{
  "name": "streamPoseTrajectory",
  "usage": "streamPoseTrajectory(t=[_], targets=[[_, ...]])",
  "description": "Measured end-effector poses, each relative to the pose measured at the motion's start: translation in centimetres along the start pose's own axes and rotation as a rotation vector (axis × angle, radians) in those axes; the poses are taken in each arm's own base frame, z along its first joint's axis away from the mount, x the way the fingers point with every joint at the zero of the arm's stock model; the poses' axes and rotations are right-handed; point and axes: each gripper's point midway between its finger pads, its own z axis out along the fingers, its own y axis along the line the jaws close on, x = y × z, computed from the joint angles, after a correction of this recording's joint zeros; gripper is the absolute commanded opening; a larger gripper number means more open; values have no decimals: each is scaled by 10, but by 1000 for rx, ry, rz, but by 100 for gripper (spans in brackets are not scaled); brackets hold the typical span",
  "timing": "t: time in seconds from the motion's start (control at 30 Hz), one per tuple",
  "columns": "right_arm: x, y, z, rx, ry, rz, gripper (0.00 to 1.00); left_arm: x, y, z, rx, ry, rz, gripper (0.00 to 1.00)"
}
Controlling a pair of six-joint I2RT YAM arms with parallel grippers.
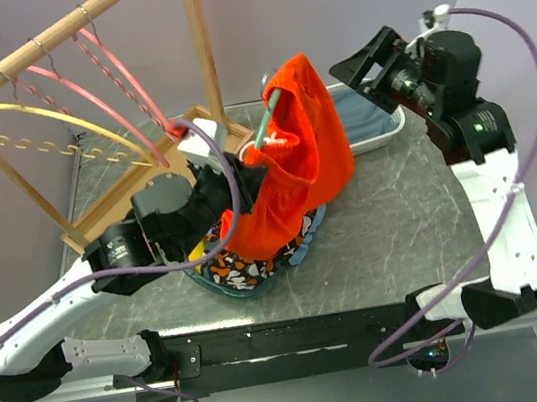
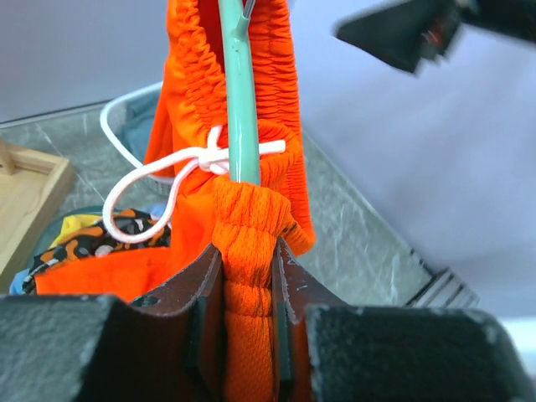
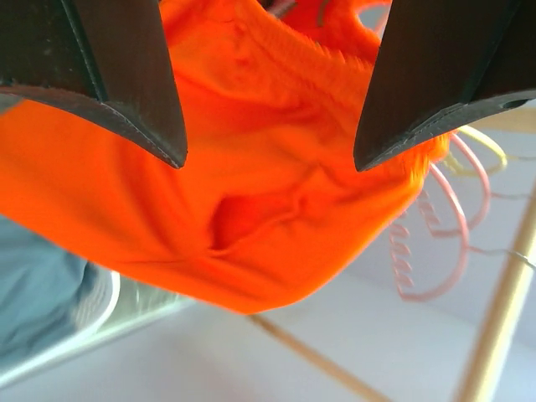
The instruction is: Place the shorts on the hanger
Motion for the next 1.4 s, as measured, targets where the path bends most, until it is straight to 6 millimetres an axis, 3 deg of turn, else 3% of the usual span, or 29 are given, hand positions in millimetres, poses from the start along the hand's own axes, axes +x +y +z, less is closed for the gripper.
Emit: streamPoseTrajectory(t=[0.1,0.23,0.33,0.5,0.73,0.93,1.23,1.4], targets=[[-16,6,-19,-7,-92,-10,88,-25,2,-1,-43,-31,-36,1],[-23,5,-36,0,-156,-8,88,-58,7,-6,-103,-88,-88,1],[-20,-1,-39,19,-163,1,87,-86,11,-10,-147,-157,-141,1],[5,-19,-31,58,-115,14,87,-109,24,-11,-240,-249,-211,1],[59,-33,-21,85,3,-3,87,-105,30,22,-370,-312,-266,1],[82,-40,-19,98,51,-8,87,-93,35,49,-471,-349,-271,1],[117,-37,-24,74,123,-19,87,-118,41,80,-592,-475,-323,1],[128,-33,-26,63,152,-32,87,-123,57,93,-657,-522,-340,1]])
